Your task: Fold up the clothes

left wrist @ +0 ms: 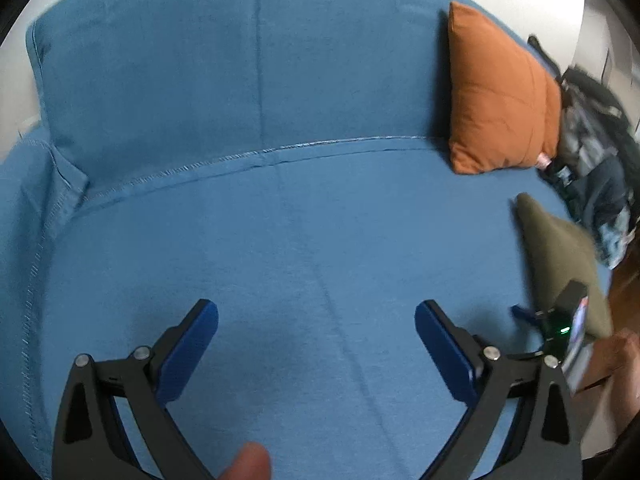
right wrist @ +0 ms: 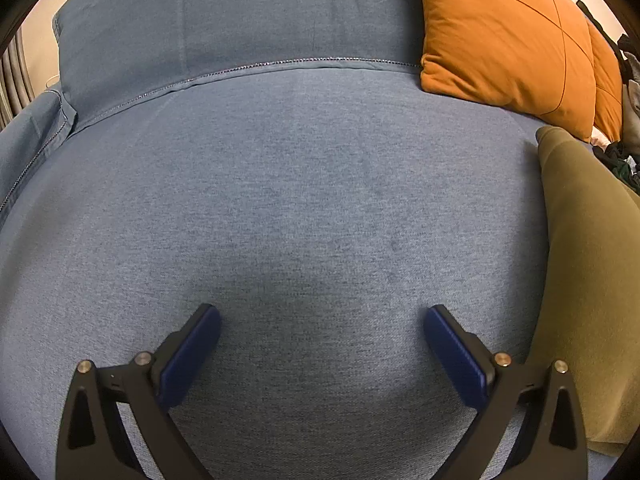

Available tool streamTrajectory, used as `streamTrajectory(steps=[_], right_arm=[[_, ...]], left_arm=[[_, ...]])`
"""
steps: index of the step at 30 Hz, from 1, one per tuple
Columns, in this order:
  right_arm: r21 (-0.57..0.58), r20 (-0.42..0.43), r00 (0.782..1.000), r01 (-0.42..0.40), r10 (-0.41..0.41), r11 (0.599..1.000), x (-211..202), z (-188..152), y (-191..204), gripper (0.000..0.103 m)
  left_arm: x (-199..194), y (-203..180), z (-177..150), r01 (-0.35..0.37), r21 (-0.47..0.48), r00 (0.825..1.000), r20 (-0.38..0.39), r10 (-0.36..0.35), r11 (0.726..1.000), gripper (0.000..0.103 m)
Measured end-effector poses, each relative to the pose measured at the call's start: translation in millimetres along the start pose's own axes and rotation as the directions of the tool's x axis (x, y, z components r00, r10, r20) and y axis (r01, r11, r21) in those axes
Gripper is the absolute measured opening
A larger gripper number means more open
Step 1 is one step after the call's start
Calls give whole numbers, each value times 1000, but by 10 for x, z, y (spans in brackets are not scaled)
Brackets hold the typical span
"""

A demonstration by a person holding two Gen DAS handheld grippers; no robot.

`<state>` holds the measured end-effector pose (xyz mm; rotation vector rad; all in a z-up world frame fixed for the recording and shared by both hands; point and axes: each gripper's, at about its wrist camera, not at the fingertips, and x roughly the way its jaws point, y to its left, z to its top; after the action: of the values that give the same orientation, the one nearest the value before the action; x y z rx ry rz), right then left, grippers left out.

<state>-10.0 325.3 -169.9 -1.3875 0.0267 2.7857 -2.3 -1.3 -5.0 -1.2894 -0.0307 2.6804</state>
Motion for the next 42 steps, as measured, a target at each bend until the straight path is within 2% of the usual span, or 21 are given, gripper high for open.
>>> streamTrajectory(steps=[4, 7, 9, 12, 16, 24, 27, 32, 42], right_arm=[[0, -1, 1000, 0, 0, 1000, 7, 1, -4, 103], [0, -1, 1000, 0, 0, 1000, 13, 1, -7, 103], [0, -1, 1000, 0, 0, 1000, 16, 1, -9, 103], [0, -2, 1000, -1, 1, 1000, 22, 2, -12, 103], [0, -1, 1000, -1, 1, 1000, 20, 3, -13, 103], [0, 0, 1000, -1, 1, 1000, 2, 7, -14, 103], [1, 0, 1000, -1, 1, 1000, -1, 8, -14, 103], [0, 0, 1000, 0, 0, 1000, -1, 6, -11, 103], [3, 1, 1000, -4, 4, 1000, -12, -3, -14, 103]], left_arm=[[106, 42, -28, -31, 62, 998, 49, 28, 998, 100], [66, 28, -215, -45, 113, 994, 108, 32, 993, 100], [57, 26, -271, 47, 128, 994, 90, -59, 991, 100], [9, -30, -310, 33, 147, 996, 79, -45, 989, 100], [136, -146, -245, 33, 165, 998, 48, -41, 986, 100], [67, -83, -178, 20, 168, 997, 73, -33, 986, 100], [54, -105, -110, 19, 140, 997, 74, -29, 990, 100], [-24, -124, -37, 32, 161, 993, 108, -50, 986, 100], [-270, 68, 54, 62, 118, 982, 170, -82, 991, 100]])
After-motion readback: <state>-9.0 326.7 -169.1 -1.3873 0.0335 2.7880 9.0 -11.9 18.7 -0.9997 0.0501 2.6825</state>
